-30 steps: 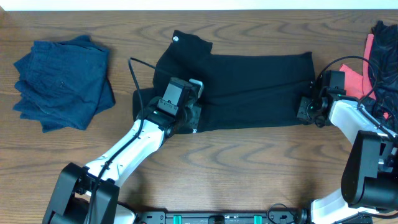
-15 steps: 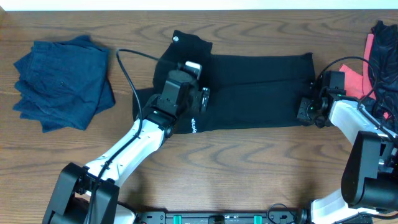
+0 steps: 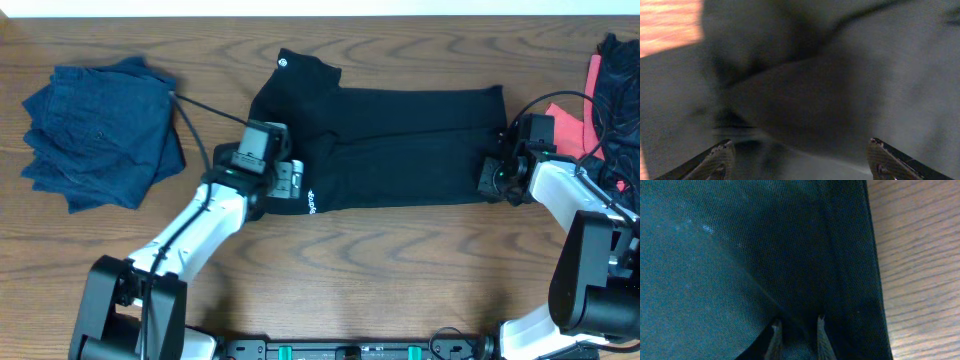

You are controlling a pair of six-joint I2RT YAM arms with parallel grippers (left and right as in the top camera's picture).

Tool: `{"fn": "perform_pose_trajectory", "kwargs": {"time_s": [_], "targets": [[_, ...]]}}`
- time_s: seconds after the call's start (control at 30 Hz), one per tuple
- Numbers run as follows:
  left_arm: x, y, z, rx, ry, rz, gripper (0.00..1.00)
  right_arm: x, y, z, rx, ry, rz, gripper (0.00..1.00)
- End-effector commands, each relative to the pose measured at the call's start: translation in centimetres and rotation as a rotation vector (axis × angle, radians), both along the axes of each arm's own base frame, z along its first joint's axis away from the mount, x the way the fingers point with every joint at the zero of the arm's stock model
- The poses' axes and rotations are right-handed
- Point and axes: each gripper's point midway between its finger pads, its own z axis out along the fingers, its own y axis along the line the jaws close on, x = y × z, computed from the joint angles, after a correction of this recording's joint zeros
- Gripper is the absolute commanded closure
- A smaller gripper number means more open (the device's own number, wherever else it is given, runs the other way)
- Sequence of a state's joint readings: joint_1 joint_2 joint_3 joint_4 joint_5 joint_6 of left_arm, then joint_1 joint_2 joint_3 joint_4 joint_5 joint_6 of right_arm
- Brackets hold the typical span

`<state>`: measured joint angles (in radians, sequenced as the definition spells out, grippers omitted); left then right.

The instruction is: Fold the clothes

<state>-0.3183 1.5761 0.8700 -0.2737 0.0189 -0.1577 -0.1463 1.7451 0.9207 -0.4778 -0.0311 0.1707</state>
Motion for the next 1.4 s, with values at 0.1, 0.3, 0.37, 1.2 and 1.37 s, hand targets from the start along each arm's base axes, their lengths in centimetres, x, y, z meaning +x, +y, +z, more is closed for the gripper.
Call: {"fn": "perform_pose_trajectory", "kwargs": {"time_s": [0.1,0.3,0.37,1.2,1.37], "targets": [[-0.6,3.3,-2.2,-0.002,0.104,0.150,0.14,-2.7,0.4,-1.3,0.000,0.105,0.009,0.93],[-3.8,4.3,-3.5,0.029,0.248,0.190,0.13,-6.4,-0.9,-1.6,-0.029,0.249,-0.092,0.99],[-4.5,4.5,-3.7,0.035,0.274,0.196,0.13,-7.4,-1.5,-1.6,-0.042,0.287,-0.128,0.99],[-10.6,4.1,-3.6,-0.011,0.476,0.211,0.13,-8.9,-3.7,-0.3,-0.011,0.319,-0.253,0.91],[-7.9,3.7,1.0,-0.068,0.293,0.204,0.00,-6.2,-3.2,3.1,0.038,0.189,-0.244,0.87]]}}
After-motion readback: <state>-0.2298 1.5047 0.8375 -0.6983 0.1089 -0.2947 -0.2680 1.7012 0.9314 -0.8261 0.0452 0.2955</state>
